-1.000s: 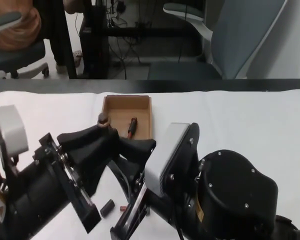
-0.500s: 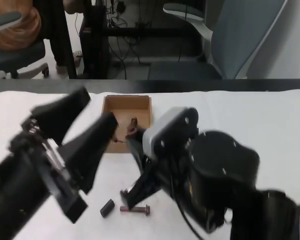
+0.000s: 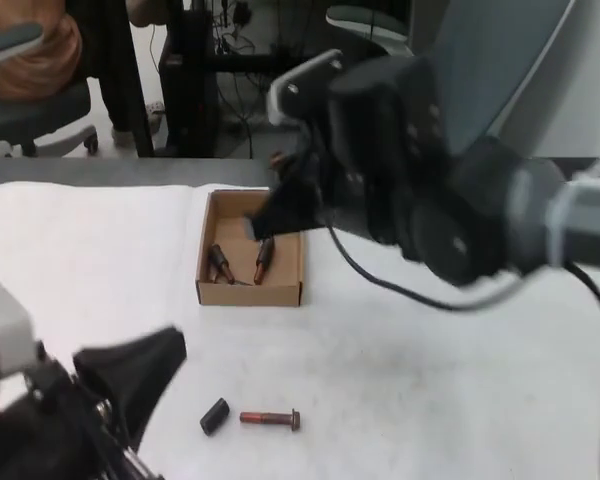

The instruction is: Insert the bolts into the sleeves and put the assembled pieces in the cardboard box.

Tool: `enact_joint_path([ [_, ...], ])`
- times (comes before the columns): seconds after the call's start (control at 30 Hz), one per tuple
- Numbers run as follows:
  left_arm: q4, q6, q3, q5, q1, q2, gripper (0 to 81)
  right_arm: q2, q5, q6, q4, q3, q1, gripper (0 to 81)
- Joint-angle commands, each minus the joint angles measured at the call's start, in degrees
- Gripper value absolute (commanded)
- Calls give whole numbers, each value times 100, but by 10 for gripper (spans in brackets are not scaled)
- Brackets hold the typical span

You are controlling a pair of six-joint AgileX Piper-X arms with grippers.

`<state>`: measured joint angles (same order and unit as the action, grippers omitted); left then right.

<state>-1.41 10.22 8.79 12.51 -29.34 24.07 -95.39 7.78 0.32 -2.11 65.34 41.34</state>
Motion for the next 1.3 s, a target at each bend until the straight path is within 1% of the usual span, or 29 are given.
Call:
enact_joint_path([
  [0.0, 202, -39, 5, -42, 19, -62, 17, -499, -118, 49, -756, 785, -29, 6],
  [0.1, 39, -39, 5, -42, 19, -62, 17, -1056, -119, 391, -1421, 1453, -33, 6],
  [0.3, 104, -39, 5, -42, 19, -62, 17, -2006, -119, 624, -2479, 2571, -128, 6],
  [0.43, 421, -164, 5, -42, 19, -62, 17, -2474, -119, 774, -3048, 3121, -286, 6],
  [0.6, 680, -317, -2, -84, 19, -41, 17, -2781, -227, 821, -3352, 3478, -480, 10],
  [0.63, 680, -471, -2, -84, 19, 4, 17, -2782, -355, 821, -3351, 3475, -511, 46],
  [0.67, 680, -565, -2, -84, 19, 76, 17, -2794, -529, 832, -3372, 3475, -551, 125],
  [0.7, 680, -557, -2, -84, 19, 184, 1, -2793, -686, 880, -3400, 3475, -573, 244],
  [0.73, 672, -559, -2, -73, 9, 360, 27, -2793, -727, 971, -3425, 3475, -593, 393],
  [0.77, 672, -559, -2, -86, 15, 519, 60, -2793, -725, 1025, -3459, 3475, -601, 525],
  [0.8, 672, -549, -2, -83, 12, 747, 111, -2793, -725, 1061, -3506, 3475, -597, 700],
  [0.87, 672, -554, 60, -83, 12, 1280, 227, -2773, -898, 1112, -3695, 3505, -597, 700],
  [1.0, 698, -590, 425, -40, 12, 2508, 546, -2602, -1356, 1034, -4309, 3524, -597, 700],
  [1.03, 773, -706, 601, -40, 12, 2876, 591, -2525, -1444, 964, -4513, 3524, -597, 680],
  [1.07, 856, -910, 846, -52, 12, 3254, 617, -2439, -1454, 907, -4699, 3524, -597, 654],
  [1.1, 940, -1022, 1070, -51, 12, 3628, 617, -2361, -1455, 791, -4862, 3524, -597, 641],
  [1.27, 1638, -1662, 2035, -87, 12, 5033, 617, -1861, -1433, 406, -5438, 3514, -628, 641],
])
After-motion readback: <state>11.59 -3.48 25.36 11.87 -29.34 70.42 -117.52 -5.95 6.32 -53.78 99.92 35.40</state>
